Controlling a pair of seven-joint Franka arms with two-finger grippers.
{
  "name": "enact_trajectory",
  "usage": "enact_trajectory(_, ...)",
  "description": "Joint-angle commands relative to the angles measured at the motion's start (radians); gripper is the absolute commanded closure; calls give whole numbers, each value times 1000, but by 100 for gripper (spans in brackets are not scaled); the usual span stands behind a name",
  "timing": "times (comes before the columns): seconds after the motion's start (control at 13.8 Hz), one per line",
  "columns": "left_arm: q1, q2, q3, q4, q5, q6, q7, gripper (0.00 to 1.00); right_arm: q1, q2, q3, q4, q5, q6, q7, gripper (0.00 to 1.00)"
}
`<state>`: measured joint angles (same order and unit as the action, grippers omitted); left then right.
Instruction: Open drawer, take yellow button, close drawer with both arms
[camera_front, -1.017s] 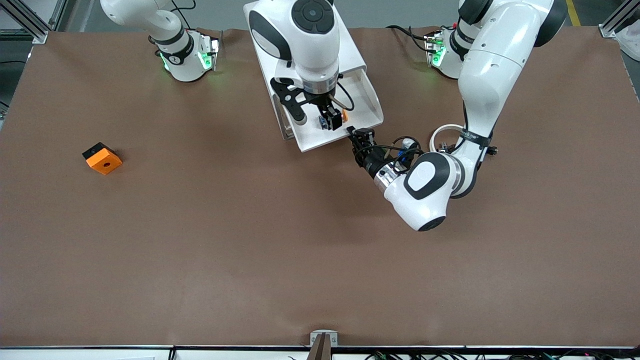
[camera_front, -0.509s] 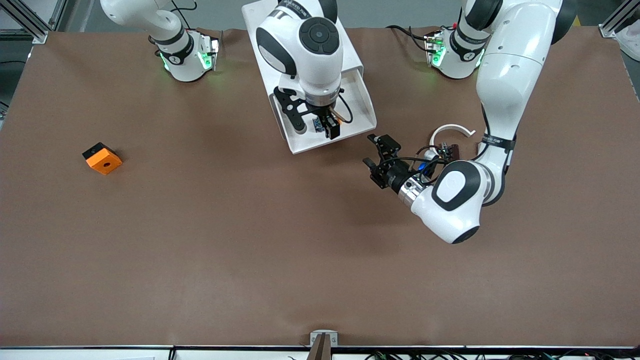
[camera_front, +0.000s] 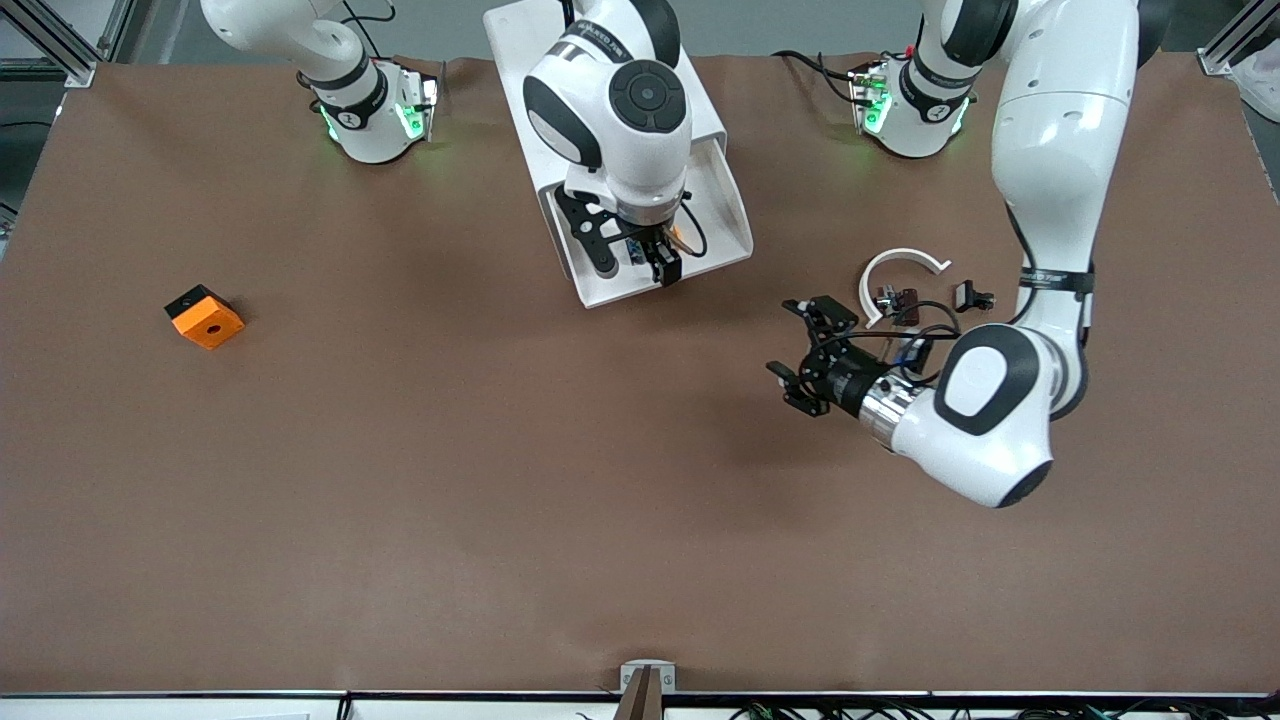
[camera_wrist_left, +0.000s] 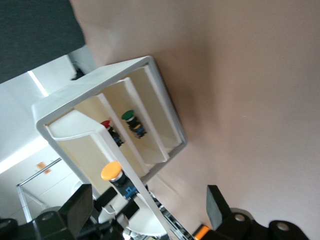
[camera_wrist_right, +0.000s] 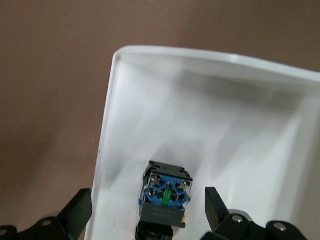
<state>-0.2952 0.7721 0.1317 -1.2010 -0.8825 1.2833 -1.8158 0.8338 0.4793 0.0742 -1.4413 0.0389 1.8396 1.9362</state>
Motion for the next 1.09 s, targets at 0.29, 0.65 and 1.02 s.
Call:
enact_trajectory(0.29, -21, -102, 153, 1, 24, 24, 147, 0, 8, -8, -4, -30, 9, 17, 15, 24)
enact_trajectory(0.65, -42, -155, 149, 0, 166, 24, 451, 0, 1, -10, -4, -28, 9, 9, 4, 78)
enact_trajectory(1.02, -94, -177, 151, -3, 298, 49, 804, 0, -65, -21, -4, 66, 10, -78, -28, 91)
